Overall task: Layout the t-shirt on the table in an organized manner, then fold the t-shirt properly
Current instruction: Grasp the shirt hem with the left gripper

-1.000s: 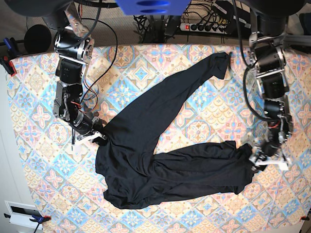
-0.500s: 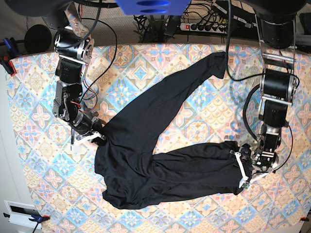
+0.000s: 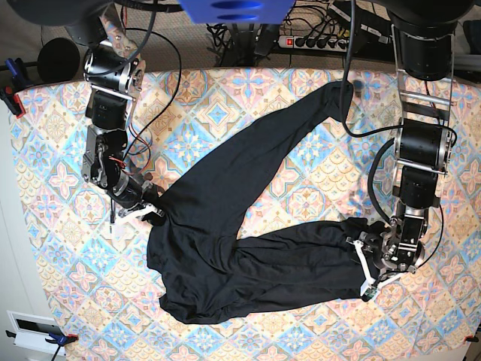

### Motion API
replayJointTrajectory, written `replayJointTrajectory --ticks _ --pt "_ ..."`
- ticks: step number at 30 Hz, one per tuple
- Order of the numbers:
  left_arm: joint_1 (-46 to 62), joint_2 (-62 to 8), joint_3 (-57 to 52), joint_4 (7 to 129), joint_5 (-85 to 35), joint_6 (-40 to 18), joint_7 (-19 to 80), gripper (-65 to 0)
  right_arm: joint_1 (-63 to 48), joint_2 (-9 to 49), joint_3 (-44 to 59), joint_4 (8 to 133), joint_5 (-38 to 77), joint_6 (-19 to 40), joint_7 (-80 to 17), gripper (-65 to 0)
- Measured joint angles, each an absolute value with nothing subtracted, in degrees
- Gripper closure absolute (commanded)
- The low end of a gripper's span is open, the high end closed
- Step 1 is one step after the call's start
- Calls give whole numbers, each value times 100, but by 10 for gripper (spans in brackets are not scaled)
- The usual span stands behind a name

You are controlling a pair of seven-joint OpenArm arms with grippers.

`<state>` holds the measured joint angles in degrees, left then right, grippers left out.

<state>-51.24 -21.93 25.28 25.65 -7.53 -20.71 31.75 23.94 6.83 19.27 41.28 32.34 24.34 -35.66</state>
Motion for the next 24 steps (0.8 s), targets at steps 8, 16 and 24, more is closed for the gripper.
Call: replayJointTrajectory --ticks 8,16,24 --pt "-5111 -2283 2023 2749 -725 -2060 3192 -348 2388 683 1927 4128 3232 2438 -3555 0" --pt "-5092 -2272 2018 2749 -725 -2062 3192 -348 2388 683 1927 4128 3232 2436 -3557 0" --pt "-4805 -2257 2012 2742 -714 -2062 3013 -348 2388 683 1927 4125 3234 2436 -3557 0"
